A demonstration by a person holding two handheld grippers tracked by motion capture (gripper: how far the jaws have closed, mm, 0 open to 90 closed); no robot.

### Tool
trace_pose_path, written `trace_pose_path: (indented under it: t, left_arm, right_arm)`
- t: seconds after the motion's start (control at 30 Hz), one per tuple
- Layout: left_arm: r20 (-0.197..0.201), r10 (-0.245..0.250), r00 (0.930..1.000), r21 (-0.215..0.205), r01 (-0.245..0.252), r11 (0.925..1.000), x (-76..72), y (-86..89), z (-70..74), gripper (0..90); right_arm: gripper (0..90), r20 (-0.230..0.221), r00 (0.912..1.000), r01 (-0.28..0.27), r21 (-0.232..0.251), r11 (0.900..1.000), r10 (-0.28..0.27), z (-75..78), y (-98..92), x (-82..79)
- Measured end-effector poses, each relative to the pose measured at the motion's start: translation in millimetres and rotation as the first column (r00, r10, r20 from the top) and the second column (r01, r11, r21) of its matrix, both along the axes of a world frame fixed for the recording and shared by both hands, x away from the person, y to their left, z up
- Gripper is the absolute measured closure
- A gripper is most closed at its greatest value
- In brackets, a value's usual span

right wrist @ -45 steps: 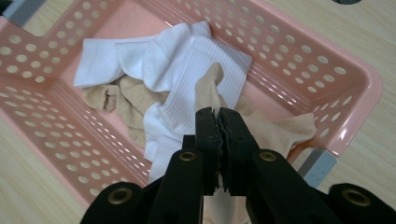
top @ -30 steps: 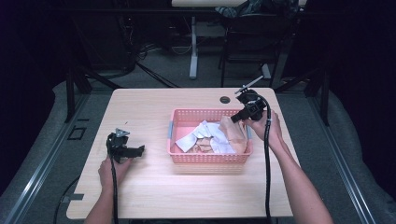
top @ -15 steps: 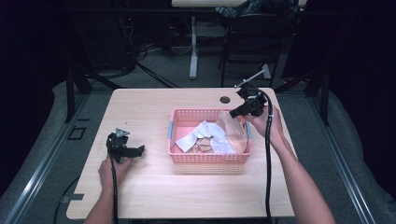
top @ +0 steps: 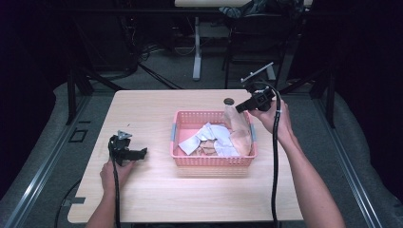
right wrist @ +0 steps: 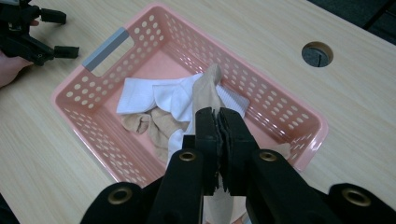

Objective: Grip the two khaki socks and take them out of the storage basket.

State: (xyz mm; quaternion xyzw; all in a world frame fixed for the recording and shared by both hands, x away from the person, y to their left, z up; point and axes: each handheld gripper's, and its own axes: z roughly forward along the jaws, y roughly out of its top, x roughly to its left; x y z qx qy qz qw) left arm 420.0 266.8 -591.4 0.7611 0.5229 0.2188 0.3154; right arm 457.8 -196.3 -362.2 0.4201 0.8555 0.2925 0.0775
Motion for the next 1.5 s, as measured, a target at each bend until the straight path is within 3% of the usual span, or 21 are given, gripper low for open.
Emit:
trace_pose_path:
  t: [0.33, 0.43, 0.63, 0.83, 1.1, 1.13, 1.3, 1.33, 1.5]
  left_arm:
    - [0.000, 0.000, 1.0000, 0.000, 0.000, 1.0000, -0.1, 0.0, 0.0, 0.5]
    - [0.003, 0.002, 1.0000, -0.004, -0.002, 1.0000, 0.4, -0.3, -0.3, 0.5]
    - [0.003, 0.002, 1.0000, -0.004, -0.002, 1.0000, 0.4, -0.4, -0.3, 0.6]
    - [0.001, 0.001, 1.0000, -0.002, -0.001, 1.0000, 0.2, -0.2, -0.1, 0.6]
    - [0.002, 0.002, 1.0000, -0.004, -0.002, 1.0000, 0.3, -0.3, -0.2, 0.6]
    - [0.001, 0.001, 1.0000, -0.002, -0.001, 1.0000, 0.3, -0.2, -0.1, 0.6]
    - [0.003, 0.002, 1.0000, -0.004, -0.002, 1.0000, 0.4, -0.3, -0.2, 0.6]
    - [0.003, 0.002, 1.0000, -0.004, -0.002, 1.0000, 0.4, -0.3, -0.2, 0.6]
    - [0.003, 0.002, 1.0000, -0.003, -0.002, 1.0000, 0.4, -0.3, -0.2, 0.6]
  right_arm:
    - [86.4, 0.045, 0.9986, 0.029, 0.010, 1.000, -0.029, 18.4, -13.5, -0.5]
    - [86.4, 0.059, 0.9961, 0.065, 0.023, 0.998, -0.066, 25.5, -30.8, -1.7]
    - [86.4, 0.075, 0.9933, 0.086, 0.031, 0.996, -0.088, 26.7, -51.8, -3.0]
    - [86.4, 0.073, 0.9855, 0.150, 0.043, 0.988, -0.153, 20.1, -81.3, -3.9]
    - [86.7, 0.091, 0.9759, 0.197, 0.022, 0.980, -0.198, 14.5, -100.0, -4.7]
    - [86.8, 0.101, 0.9709, 0.218, 0.003, 0.976, -0.217, 10.4, -105.6, -4.9]
    - [86.8, 0.089, 0.9631, 0.253, 0.018, 0.967, -0.254, 1.1, -118.6, -2.1]
    - [86.9, 0.082, 0.9582, 0.274, 0.014, 0.962, -0.274, -5.3, -125.6, -1.2]
    - [86.8, 0.068, 0.9500, 0.306, -0.001, 0.952, -0.305, -20.3, -135.3, 1.0]
